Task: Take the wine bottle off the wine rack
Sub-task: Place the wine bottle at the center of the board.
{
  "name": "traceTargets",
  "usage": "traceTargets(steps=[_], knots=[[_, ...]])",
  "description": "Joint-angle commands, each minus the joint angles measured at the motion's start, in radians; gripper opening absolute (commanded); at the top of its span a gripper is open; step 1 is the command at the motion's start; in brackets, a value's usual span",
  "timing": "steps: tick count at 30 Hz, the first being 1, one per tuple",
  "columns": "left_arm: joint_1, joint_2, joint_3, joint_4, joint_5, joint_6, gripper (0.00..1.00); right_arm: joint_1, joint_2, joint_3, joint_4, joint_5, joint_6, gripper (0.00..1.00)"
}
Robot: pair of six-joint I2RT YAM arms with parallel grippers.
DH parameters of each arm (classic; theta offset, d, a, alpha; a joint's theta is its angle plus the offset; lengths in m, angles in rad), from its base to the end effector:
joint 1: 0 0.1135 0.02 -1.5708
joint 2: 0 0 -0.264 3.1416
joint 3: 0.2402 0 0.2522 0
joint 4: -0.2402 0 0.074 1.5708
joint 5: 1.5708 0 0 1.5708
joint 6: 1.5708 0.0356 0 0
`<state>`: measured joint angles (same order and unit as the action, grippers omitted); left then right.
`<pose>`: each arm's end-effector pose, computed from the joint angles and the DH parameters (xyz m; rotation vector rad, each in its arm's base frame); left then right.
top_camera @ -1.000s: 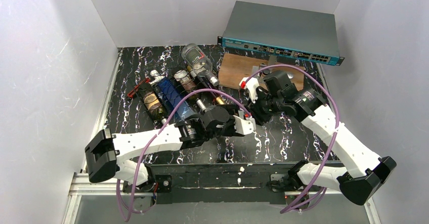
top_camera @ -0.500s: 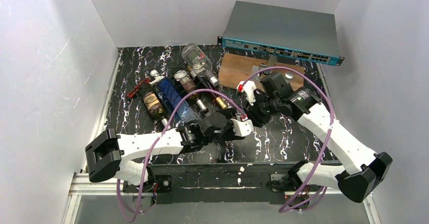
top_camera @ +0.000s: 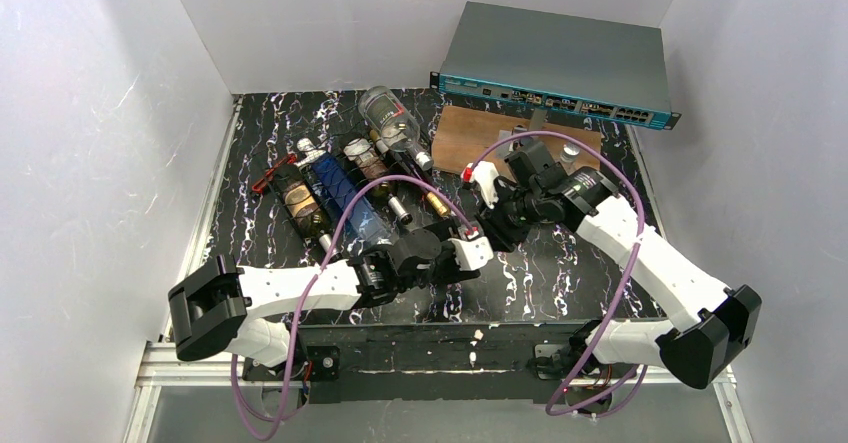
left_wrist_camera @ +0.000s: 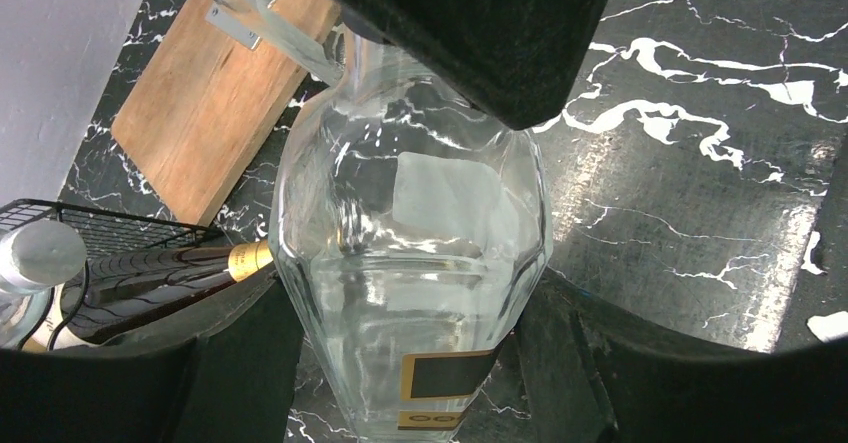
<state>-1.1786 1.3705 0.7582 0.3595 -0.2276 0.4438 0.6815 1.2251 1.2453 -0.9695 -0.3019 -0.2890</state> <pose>0.1250 -0.2812 0.2533 1.2094 1.3708 -0.3123 0.1775 0.1576 0.3390 -1.2937 2.1876 0.5377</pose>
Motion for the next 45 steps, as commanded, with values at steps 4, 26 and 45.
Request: traceTargets(steps=[4, 26, 45], knots=[[0.021, -0.009, -0.055, 0.077, 0.021, -0.033, 0.13, 0.005, 0.005, 0.041, 0.072, -0.161, -0.012, 0.51], [0.061, -0.092, -0.141, 0.106, 0.031, -0.101, 0.10, -0.071, 0.029, 0.196, -0.007, -0.318, -0.103, 0.86], [0.083, -0.161, -0.212, 0.138, 0.048, -0.212, 0.10, -0.099, 0.018, 0.190, -0.090, -0.559, -0.771, 0.98]])
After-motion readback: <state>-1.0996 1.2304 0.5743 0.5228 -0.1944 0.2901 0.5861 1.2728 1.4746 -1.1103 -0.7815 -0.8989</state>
